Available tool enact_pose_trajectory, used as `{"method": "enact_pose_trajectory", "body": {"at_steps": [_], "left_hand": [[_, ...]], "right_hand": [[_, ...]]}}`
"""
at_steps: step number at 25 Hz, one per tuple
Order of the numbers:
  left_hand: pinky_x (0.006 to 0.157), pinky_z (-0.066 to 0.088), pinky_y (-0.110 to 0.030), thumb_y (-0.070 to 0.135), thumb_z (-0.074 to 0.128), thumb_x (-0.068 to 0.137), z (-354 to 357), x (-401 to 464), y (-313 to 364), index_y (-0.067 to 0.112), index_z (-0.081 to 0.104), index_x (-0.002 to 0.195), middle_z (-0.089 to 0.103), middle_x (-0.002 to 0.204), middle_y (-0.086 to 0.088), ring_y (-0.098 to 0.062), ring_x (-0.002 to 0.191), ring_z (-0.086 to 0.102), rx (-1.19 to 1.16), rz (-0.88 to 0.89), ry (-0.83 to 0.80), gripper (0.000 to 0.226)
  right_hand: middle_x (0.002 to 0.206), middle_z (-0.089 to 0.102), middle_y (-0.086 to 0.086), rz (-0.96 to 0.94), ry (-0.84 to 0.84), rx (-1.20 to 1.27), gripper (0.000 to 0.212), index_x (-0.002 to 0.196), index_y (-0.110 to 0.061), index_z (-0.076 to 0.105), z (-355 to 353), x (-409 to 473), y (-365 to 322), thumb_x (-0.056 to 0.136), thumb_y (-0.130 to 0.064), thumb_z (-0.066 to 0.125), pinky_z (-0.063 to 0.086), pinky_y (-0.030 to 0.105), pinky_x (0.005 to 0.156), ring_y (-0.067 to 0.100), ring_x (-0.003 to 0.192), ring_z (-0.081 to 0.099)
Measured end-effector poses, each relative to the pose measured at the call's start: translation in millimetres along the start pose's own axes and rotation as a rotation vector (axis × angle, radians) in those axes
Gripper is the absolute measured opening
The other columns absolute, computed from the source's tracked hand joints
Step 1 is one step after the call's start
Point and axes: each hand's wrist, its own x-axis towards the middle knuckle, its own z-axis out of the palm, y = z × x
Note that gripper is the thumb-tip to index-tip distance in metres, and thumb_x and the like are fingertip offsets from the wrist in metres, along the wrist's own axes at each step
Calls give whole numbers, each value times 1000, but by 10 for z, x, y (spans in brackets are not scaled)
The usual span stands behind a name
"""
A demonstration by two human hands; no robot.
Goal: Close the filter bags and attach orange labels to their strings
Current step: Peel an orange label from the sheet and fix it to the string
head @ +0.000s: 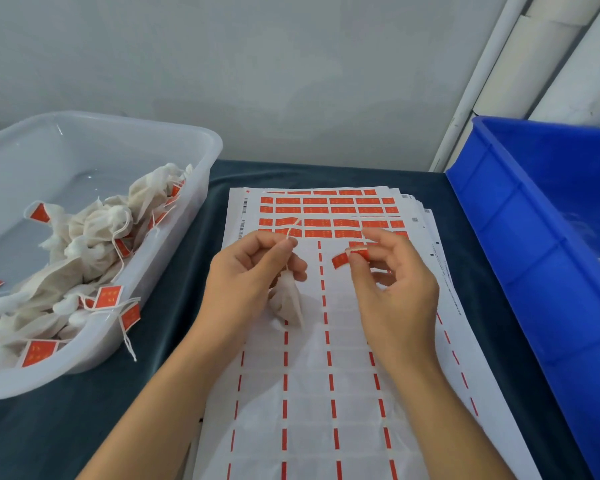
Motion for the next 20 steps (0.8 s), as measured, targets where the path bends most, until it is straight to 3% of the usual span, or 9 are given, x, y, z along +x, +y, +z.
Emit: {"method": "enact_pose_trajectory", "body": {"at_steps": [7, 12, 16, 20], "left_hand": [[84, 64, -38, 46, 67, 87, 71, -48, 38, 26, 79, 90, 79, 85, 1, -19, 79, 77, -10, 17, 86, 23], [75, 59, -23, 52, 65, 86, 135, -89, 34, 31, 77, 89, 76, 83, 11, -13, 81, 75, 86, 60, 77, 25], [71, 56, -12, 44, 68, 92, 163, -120, 16, 33, 78, 93, 75, 82, 13, -11, 82, 73, 126, 99, 46, 16], [71, 55, -12, 36, 67, 96, 166, -143, 0, 32, 78, 94, 76, 82, 13, -11, 81, 73, 134, 136, 1, 11]], "right_hand": [[99, 76, -25, 217, -16, 239, 7, 97, -34, 75, -23, 28, -9, 91, -34, 78, 57, 10, 79, -1, 96, 72], [110, 76, -17, 391, -115, 524, 23, 100, -40, 76, -53, 10, -108, 79, -50, 75, 61, 22, 77, 7, 102, 73], [98, 77, -1, 379, -201, 733, 9, 94, -32, 79, -58, -7, -173, 85, -32, 81, 58, 26, 76, 13, 78, 70], [102, 77, 0, 270, -286, 665, 11, 95, -30, 77, -37, -72, -183, 84, -28, 76, 58, 28, 77, 15, 82, 70]]}}
